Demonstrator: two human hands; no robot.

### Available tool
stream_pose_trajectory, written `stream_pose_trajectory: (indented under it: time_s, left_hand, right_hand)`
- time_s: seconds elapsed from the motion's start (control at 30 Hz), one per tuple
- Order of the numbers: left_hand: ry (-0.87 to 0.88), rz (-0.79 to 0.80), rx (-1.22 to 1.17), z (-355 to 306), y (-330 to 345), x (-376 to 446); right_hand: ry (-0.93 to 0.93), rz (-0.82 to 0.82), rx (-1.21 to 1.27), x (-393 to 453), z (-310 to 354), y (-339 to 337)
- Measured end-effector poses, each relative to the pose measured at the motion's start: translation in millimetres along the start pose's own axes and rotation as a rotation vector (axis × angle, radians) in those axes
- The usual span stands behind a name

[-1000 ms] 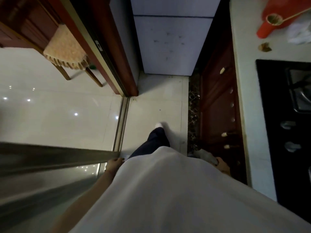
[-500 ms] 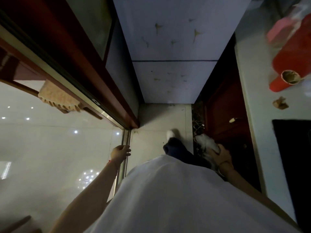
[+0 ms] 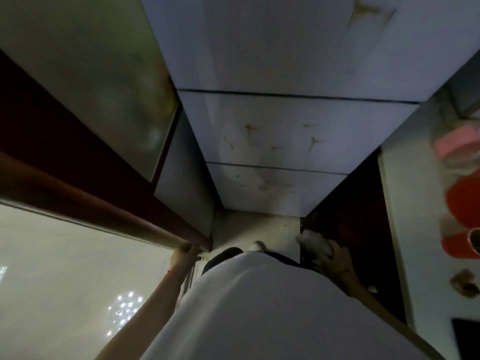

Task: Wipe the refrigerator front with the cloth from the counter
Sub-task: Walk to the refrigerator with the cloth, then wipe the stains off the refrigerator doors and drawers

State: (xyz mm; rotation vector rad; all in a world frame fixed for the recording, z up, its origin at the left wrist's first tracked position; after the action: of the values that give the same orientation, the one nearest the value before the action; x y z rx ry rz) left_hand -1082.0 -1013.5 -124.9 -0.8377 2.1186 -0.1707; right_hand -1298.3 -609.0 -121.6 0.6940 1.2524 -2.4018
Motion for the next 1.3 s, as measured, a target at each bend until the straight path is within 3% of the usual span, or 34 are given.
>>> stream_pose_trajectory:
  time_s: [0.13,0.23,0.43,0.6,0.87,1.03,1.17,1.3]
  left_hand:
    - [0.264,-0.006,-0.017,-135.0,-0.4,-1.9]
    - [0.591,-0.035,-0.072,-246.0,-11.6,-27.8]
    - [1.165,-0.324,-0.246,-428.5,-85.8,-111.0]
    - [1.513,-0.573,-0.263,-525.5,-149.4,-183.4]
    - [1.799,-0.996,-0.275,-618.7,-198.3,-246.8]
    - [1.787,-1.009,-0.228,-651.2,-199.8,-225.6]
    - [1.794,-0.89,-0.324,-657.3,-201.6,-207.8]
    - [1.834,-0.841,-0.348,-661.9,-203.7,-199.7]
  right_hand:
    - [-0.285,-0.15,0.075,3.8,124.4,-61.8]
    - [-0.581,-0.353,0.143,-18.2,214.4,-115.5]
    - [-1.027,-0.824,0.319,-105.5,358.9,-228.2]
    - [-1.263,-1.057,0.425,-170.7,456.6,-295.3]
    - [-1.593,-1.472,0.545,-280.6,593.8,-383.1]
    - [-1.596,-1.784,0.305,-307.7,665.9,-404.2]
    - [-1.626,-1.824,-0.036,-289.3,688.7,-385.5]
    - [-1.652,-1.667,-0.201,-276.9,683.8,-367.7]
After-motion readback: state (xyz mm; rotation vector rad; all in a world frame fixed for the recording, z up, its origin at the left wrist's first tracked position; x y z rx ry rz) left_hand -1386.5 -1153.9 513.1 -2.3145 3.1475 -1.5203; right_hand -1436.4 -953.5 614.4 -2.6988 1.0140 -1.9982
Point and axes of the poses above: each hand's wrist, its own x-axis towards the middle knuckle, its own y-axis out of the palm, z = x × y, the point moved 8 cm from there along x, towards the middle knuckle, and after that the axes turned 5 degrees about y, right-handed, at the moved point
